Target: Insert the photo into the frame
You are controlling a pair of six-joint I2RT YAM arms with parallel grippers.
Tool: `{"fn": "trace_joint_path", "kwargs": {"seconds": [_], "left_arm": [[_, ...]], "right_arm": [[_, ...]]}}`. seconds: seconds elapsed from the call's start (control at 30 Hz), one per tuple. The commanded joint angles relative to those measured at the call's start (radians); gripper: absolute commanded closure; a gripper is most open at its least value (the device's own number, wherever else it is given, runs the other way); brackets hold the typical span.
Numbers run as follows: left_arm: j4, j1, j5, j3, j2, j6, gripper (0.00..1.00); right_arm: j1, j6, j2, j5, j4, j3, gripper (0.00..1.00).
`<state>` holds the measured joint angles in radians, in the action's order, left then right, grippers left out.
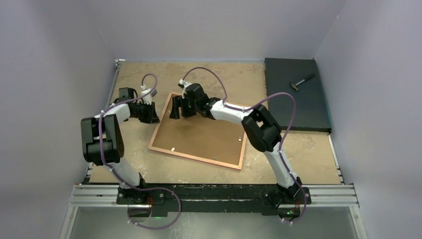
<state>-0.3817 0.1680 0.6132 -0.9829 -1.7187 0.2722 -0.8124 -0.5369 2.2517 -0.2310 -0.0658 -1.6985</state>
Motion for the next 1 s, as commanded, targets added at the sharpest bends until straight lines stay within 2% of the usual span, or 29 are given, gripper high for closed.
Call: {"fn": "trace_joint_path", "kwargs": {"seconds": [0.0, 0.43, 0.97], "left_arm": [[0.029, -0.003, 0.023, 0.026, -0.045, 0.018, 0.92], [0.038, -0.004, 0.021, 0.029, -0.099, 0.026, 0.99], [0.009, -0.004, 0.028, 0.024, -0.088, 0.037, 1.0]], "right_arm": [[0.001, 0.038, 0.018, -0.015, -0.021, -0.083, 0.28], [0.008, 0.006, 0.155, -0.062, -0.05, -0.189, 0.34], [0.039, -0.002, 0.18, -0.079, -0.074, -0.195, 0.36]]}}
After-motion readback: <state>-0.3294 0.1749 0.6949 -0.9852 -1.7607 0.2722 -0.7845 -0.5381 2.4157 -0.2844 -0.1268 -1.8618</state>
